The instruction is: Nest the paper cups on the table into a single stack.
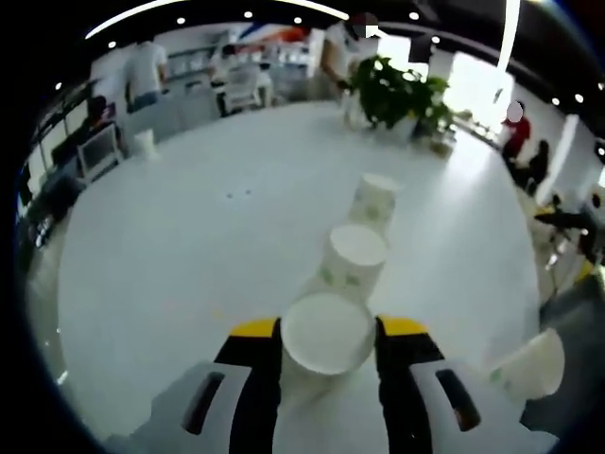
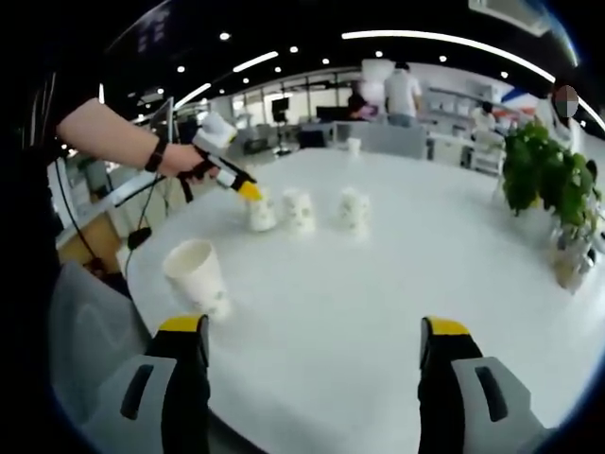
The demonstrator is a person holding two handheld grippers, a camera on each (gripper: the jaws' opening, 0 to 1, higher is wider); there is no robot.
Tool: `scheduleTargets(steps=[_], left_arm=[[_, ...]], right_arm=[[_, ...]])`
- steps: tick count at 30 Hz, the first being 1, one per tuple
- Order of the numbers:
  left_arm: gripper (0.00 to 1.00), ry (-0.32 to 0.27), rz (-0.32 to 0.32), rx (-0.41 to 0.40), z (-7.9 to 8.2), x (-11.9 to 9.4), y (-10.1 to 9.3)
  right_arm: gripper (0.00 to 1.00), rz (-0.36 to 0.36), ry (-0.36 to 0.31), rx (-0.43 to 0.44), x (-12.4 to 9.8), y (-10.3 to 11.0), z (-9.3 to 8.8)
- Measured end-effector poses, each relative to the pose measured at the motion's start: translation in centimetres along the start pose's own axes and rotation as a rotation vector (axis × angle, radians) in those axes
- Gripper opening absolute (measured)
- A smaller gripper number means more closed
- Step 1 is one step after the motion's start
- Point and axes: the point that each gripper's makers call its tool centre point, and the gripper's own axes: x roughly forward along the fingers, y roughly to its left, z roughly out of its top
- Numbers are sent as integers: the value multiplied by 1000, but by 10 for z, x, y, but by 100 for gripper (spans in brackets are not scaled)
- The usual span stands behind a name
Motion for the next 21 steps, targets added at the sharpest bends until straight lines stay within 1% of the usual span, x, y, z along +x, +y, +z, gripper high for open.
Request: scheduleTargets(steps=[4, 10, 17, 19, 21], left_arm=[[37, -26, -4, -20, 6, -8, -4], [37, -40, -2, -41, 9, -19, -8], [37, -53, -3, -44, 11, -30, -22], [37, -78, -13, -66, 16, -33, -28], [37, -77, -10, -73, 17, -34, -28]], right_arm=[[90, 3, -12, -4, -1, 2, 4], [90, 10, -19, -10, -1, 5, 7], [90, 25, -28, -19, -1, 12, 9], [90, 29, -31, -23, -1, 14, 9], [90, 33, -30, -22, -1, 16, 9]])
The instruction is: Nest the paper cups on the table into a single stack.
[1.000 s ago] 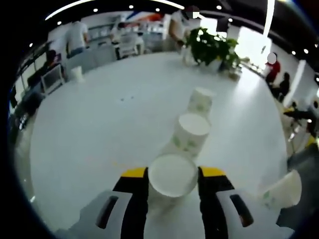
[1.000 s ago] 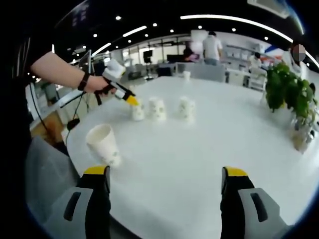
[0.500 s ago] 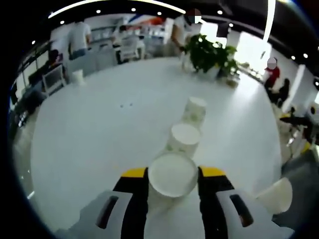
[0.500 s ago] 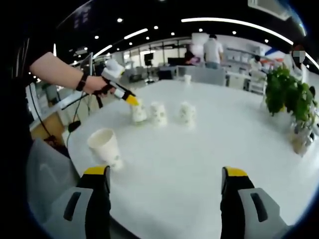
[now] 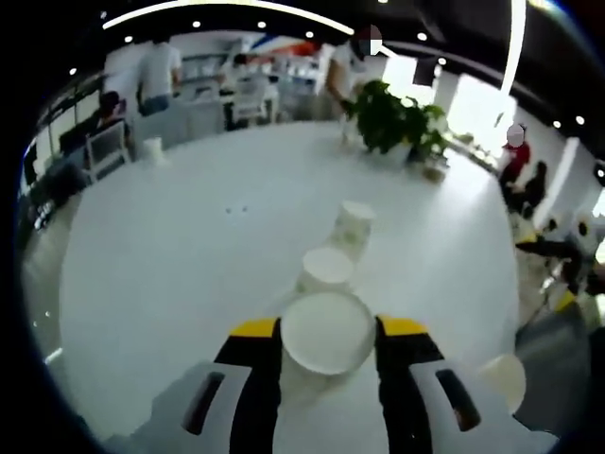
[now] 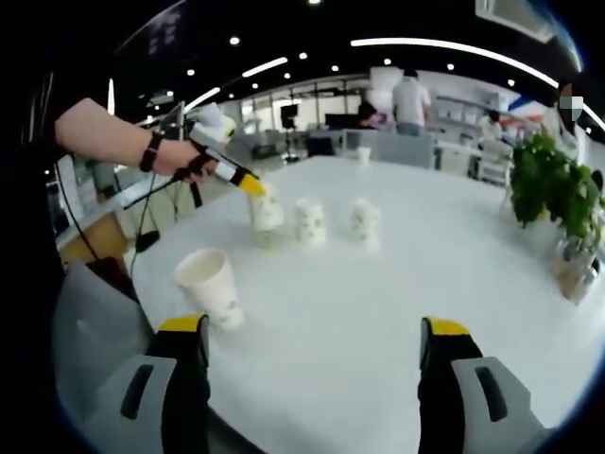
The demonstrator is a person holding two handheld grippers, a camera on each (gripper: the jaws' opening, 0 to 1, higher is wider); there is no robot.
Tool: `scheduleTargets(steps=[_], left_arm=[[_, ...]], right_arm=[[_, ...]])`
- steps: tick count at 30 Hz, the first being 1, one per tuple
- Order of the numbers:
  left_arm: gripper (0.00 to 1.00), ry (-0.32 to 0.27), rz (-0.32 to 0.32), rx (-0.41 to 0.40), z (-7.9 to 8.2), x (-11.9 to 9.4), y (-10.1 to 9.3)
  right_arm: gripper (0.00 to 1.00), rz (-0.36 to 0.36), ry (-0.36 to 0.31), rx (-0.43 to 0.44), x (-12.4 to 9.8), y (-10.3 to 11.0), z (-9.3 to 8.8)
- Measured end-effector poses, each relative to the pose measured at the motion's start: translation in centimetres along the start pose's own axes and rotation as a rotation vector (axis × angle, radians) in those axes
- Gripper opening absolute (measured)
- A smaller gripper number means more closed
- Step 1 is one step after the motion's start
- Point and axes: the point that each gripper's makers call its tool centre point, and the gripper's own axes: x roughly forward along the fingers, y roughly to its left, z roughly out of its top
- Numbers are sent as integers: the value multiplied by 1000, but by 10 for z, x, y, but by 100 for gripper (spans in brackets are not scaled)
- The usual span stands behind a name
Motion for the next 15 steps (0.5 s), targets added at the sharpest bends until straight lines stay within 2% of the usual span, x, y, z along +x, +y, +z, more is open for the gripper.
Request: scheduleTargets(steps=[9, 11, 13, 15], left_arm=[[37, -76, -12, -32, 17, -13, -19], [37, -106, -20, -66, 25, -17, -24], [37, -168, -37, -116, 39, -24, -31], [37, -179, -35, -123, 43, -29, -33]], right_arm=[[90, 9, -14, -5, -3, 5, 4], [90, 13, -19, -9, -4, 7, 6], [90, 15, -22, -10, -4, 8, 7], [90, 17, -31, -11, -4, 9, 11]])
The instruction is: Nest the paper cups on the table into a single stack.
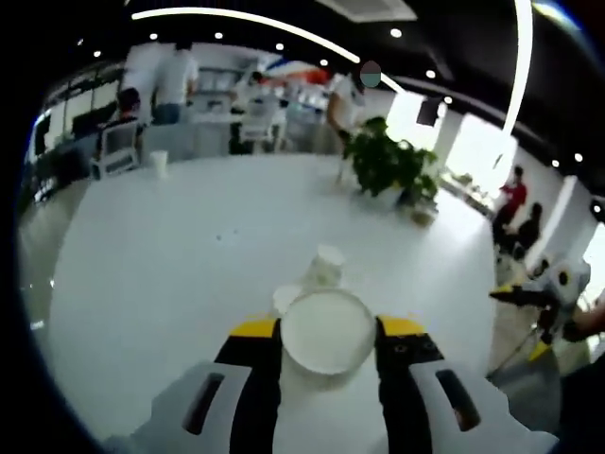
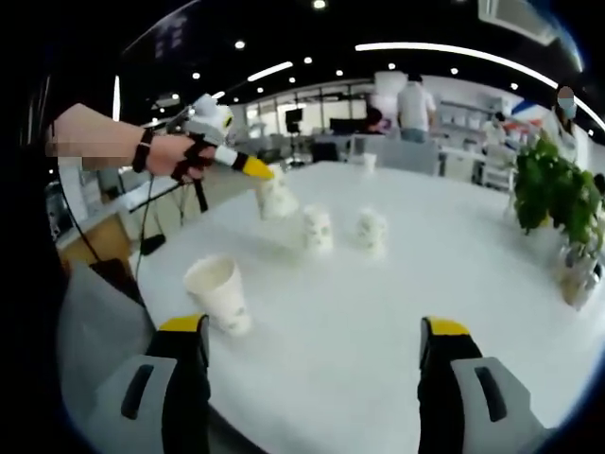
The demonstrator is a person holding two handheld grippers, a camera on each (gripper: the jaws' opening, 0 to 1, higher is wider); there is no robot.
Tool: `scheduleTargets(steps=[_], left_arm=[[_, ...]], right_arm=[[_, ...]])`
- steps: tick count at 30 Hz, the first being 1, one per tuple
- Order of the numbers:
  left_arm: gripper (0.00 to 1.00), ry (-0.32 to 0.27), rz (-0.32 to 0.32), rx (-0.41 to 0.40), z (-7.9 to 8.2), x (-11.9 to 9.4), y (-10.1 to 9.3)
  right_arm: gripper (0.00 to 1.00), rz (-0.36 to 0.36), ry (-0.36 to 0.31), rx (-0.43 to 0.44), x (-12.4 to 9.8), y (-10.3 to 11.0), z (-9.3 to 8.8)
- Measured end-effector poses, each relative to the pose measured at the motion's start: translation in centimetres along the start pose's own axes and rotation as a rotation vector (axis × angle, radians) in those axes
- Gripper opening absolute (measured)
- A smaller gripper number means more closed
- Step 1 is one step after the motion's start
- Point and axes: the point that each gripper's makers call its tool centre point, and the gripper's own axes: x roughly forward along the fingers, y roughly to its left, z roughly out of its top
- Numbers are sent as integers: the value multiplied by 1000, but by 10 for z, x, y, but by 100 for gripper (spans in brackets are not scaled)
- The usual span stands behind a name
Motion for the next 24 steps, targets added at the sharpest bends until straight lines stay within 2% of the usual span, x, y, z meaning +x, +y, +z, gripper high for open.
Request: scheduleTargets(steps=[3, 11, 20, 24], left_arm=[[37, 8, -2, 45, 1, -5, -9], [37, -22, -28, 46, 7, -15, -24], [37, -26, -52, 68, 5, -23, -41], [37, -7, -81, 78, -1, -23, -53]], right_arm=[[90, 3, -7, -6, 1, 1, 3], [89, 11, -24, -12, 2, 5, 10], [88, 22, -34, -11, 6, 9, 17], [87, 29, -38, -13, 7, 12, 20]])
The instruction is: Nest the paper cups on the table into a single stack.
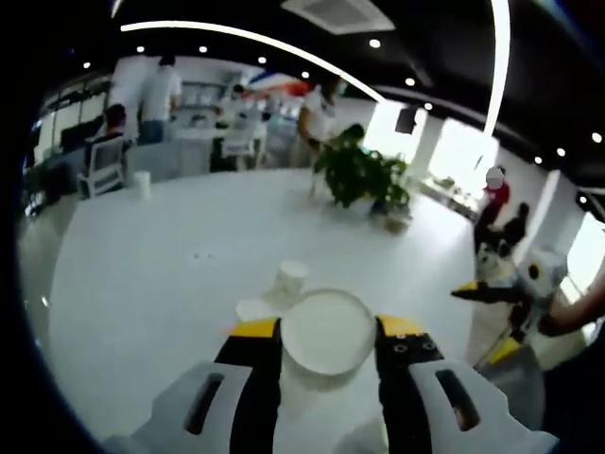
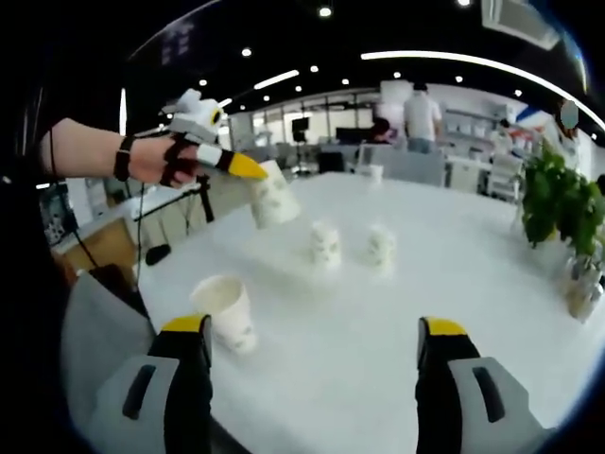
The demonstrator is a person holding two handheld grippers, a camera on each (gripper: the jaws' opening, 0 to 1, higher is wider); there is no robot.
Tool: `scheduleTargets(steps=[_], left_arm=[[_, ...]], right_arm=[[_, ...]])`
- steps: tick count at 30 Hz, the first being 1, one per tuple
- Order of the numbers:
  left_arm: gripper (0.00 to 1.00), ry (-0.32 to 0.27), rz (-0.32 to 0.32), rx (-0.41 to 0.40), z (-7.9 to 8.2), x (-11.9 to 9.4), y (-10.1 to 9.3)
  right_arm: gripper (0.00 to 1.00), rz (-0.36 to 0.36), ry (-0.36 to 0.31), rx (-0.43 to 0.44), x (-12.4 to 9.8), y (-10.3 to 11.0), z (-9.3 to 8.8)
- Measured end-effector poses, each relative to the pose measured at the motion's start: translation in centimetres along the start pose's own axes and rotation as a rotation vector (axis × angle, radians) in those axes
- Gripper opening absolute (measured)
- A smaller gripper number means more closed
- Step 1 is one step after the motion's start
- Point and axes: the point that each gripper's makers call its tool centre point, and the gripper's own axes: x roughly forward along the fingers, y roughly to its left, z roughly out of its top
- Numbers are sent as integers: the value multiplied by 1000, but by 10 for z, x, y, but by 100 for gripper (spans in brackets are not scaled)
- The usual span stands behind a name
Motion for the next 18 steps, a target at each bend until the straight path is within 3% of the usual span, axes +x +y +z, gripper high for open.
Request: scheduleTargets(steps=[11, 18], left_arm=[[37, -4, -60, 1, 1, 4, -28], [37, -15, -111, 13, 4, 7, -47]], right_arm=[[83, 24, -9, 1, 5, 6, 10], [70, 89, -19, 25, 15, 19, 19]])
